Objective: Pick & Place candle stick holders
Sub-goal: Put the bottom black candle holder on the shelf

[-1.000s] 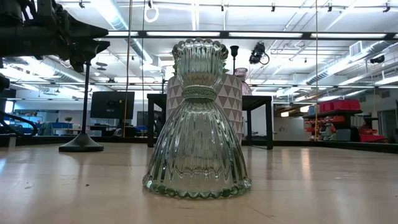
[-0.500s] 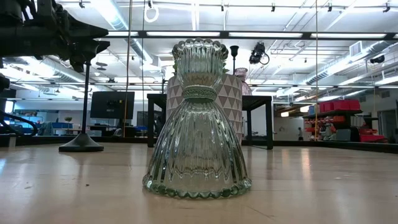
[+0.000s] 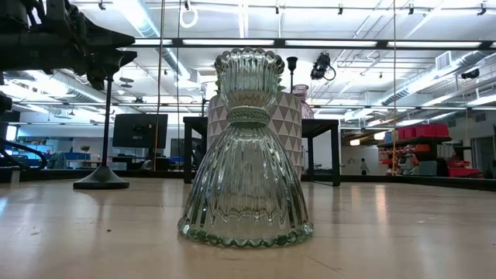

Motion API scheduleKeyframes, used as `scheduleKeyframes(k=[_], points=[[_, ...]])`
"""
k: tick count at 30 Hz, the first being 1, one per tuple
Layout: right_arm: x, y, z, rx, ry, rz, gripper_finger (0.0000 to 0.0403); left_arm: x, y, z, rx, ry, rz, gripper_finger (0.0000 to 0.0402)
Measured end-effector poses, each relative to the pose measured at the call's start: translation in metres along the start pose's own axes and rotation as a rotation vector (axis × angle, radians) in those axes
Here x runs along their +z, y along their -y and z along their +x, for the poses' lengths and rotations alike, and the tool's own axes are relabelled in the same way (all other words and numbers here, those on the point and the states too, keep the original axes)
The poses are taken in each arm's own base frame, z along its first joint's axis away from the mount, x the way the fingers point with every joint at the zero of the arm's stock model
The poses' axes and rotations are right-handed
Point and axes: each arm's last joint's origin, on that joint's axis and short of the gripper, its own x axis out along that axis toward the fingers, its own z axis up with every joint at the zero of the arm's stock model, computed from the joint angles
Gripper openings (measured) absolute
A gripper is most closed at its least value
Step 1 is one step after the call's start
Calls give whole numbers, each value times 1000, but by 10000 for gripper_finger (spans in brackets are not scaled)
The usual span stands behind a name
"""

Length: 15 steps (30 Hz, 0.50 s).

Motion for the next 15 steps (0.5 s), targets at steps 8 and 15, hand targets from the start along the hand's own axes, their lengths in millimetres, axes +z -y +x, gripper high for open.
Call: scheduleKeyframes(k=[8, 15], points=[[-6, -3, 0, 47, -56, -16, 18, 0, 0, 0, 0, 0, 0, 190], [-11, -16, -5, 108, -120, -2, 18, 0, 0, 0, 0, 0, 0, 190]])
